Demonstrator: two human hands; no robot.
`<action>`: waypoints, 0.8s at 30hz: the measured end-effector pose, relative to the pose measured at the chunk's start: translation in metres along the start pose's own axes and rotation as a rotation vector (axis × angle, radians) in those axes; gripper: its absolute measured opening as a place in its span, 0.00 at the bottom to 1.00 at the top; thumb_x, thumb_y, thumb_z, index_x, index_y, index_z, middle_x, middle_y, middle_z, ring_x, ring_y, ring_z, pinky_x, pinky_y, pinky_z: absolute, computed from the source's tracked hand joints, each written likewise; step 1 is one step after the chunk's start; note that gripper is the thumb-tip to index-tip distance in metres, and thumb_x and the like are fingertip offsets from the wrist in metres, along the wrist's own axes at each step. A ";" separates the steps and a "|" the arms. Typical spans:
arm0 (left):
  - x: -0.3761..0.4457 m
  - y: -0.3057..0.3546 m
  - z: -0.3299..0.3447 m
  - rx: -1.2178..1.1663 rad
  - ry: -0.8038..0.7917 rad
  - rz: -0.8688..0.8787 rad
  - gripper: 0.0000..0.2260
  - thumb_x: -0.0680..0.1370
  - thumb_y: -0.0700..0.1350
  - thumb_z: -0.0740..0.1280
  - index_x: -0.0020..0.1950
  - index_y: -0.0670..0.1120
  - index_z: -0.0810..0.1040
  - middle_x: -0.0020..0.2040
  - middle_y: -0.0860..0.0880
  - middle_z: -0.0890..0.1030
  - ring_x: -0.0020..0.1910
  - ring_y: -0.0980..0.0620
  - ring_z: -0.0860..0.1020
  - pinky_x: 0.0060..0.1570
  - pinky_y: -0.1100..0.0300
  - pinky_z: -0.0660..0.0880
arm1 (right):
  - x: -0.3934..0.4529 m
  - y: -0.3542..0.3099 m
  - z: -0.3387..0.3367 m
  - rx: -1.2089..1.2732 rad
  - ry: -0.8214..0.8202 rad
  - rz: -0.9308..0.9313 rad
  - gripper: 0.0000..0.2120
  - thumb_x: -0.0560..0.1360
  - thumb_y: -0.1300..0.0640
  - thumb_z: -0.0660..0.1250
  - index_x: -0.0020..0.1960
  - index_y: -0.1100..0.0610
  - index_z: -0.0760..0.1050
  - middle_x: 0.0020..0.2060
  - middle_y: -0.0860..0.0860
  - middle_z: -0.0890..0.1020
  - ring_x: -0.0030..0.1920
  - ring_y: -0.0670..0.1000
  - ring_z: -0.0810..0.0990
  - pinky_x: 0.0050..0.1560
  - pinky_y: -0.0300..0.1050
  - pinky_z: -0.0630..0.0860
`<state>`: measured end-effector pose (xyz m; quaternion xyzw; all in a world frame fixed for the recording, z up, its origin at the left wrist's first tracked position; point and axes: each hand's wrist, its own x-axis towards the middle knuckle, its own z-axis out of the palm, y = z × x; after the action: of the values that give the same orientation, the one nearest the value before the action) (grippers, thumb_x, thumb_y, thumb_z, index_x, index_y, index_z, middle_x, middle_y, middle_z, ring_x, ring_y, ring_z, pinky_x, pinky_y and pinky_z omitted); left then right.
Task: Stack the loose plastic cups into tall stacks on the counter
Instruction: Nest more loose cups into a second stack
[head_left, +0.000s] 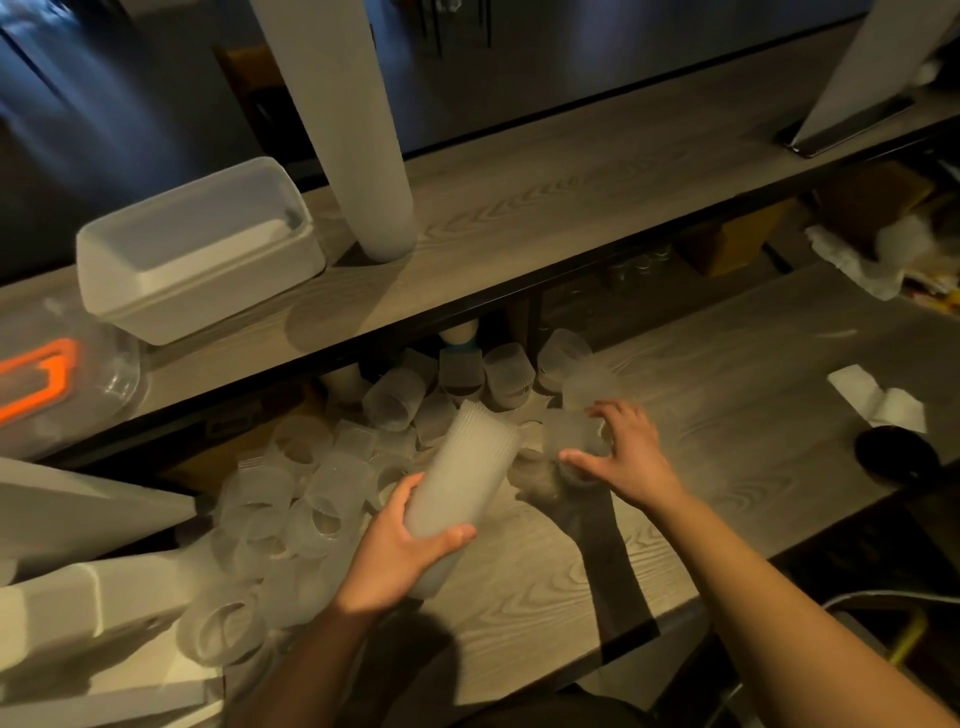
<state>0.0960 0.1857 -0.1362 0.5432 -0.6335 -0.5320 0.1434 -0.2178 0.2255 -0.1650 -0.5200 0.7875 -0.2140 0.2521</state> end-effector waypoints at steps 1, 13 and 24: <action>-0.001 0.000 -0.001 0.002 0.001 0.005 0.40 0.58 0.67 0.78 0.66 0.59 0.69 0.59 0.57 0.77 0.56 0.58 0.78 0.52 0.54 0.80 | -0.004 -0.006 -0.001 0.197 -0.013 0.069 0.36 0.69 0.34 0.72 0.71 0.50 0.68 0.67 0.45 0.70 0.68 0.49 0.69 0.69 0.52 0.70; -0.018 0.003 -0.012 0.075 -0.014 0.050 0.39 0.61 0.64 0.79 0.68 0.58 0.67 0.58 0.60 0.74 0.54 0.61 0.76 0.45 0.64 0.76 | -0.021 -0.062 -0.010 0.971 0.055 0.126 0.21 0.76 0.40 0.64 0.62 0.52 0.75 0.54 0.53 0.82 0.47 0.46 0.83 0.39 0.36 0.77; -0.026 0.009 -0.015 0.221 -0.067 0.108 0.37 0.62 0.63 0.79 0.65 0.66 0.64 0.57 0.65 0.71 0.55 0.62 0.74 0.51 0.60 0.77 | -0.032 -0.091 -0.012 0.814 -0.026 -0.009 0.18 0.76 0.50 0.71 0.65 0.41 0.75 0.60 0.47 0.78 0.61 0.48 0.77 0.60 0.48 0.76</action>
<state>0.1121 0.1987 -0.1129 0.5027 -0.7212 -0.4680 0.0900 -0.1496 0.2227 -0.0959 -0.3838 0.6329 -0.5027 0.4466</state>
